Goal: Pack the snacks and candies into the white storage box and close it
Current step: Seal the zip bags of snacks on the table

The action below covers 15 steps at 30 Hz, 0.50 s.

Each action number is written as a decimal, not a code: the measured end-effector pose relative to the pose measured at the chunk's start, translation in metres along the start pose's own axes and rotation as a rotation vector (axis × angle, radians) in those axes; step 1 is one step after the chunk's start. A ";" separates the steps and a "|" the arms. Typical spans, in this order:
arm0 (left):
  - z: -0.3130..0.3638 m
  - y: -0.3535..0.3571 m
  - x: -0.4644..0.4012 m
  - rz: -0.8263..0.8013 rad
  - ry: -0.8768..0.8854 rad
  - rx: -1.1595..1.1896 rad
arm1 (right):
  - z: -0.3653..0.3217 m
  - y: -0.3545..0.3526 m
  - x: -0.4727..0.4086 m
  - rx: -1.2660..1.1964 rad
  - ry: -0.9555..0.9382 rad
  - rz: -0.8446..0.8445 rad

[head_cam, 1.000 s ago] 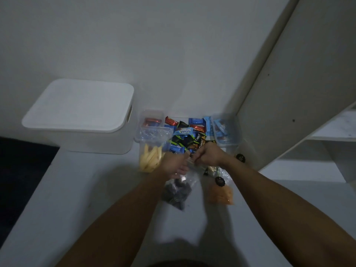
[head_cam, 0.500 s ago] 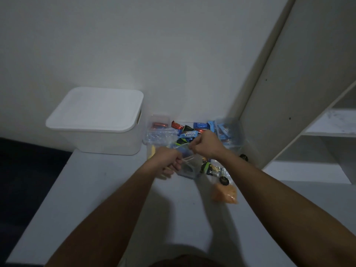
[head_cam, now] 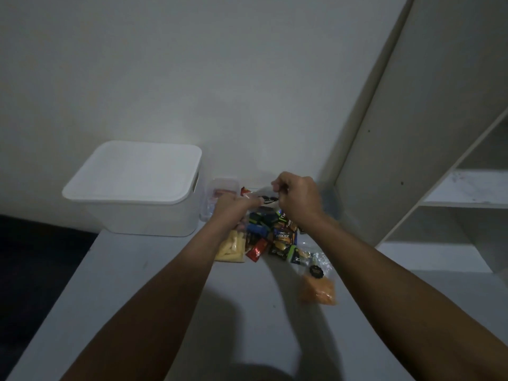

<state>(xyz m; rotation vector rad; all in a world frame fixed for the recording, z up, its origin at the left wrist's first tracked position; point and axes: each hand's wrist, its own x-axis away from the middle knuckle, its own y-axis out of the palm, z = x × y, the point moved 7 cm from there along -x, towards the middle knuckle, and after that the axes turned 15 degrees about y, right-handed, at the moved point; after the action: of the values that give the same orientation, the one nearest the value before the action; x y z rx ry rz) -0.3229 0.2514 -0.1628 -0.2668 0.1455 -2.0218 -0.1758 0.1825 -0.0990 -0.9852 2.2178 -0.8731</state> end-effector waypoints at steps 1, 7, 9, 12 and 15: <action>0.003 0.000 -0.001 0.018 0.033 0.031 | 0.002 -0.002 -0.002 0.001 0.010 0.005; 0.021 -0.009 -0.011 0.116 0.287 0.040 | 0.003 -0.007 -0.012 -0.044 0.044 -0.073; 0.024 -0.010 -0.012 0.130 0.331 0.028 | 0.006 -0.009 -0.017 -0.093 0.077 -0.107; 0.028 -0.014 -0.012 0.139 0.379 0.059 | 0.007 -0.013 -0.021 -0.200 0.147 -0.175; 0.034 -0.017 -0.013 0.144 0.402 0.050 | 0.006 -0.016 -0.025 -0.278 0.171 -0.223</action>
<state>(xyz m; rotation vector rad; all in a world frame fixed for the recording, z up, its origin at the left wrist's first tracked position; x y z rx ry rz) -0.3229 0.2711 -0.1275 0.1809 0.3544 -1.9111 -0.1509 0.1917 -0.0856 -1.3543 2.4551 -0.7817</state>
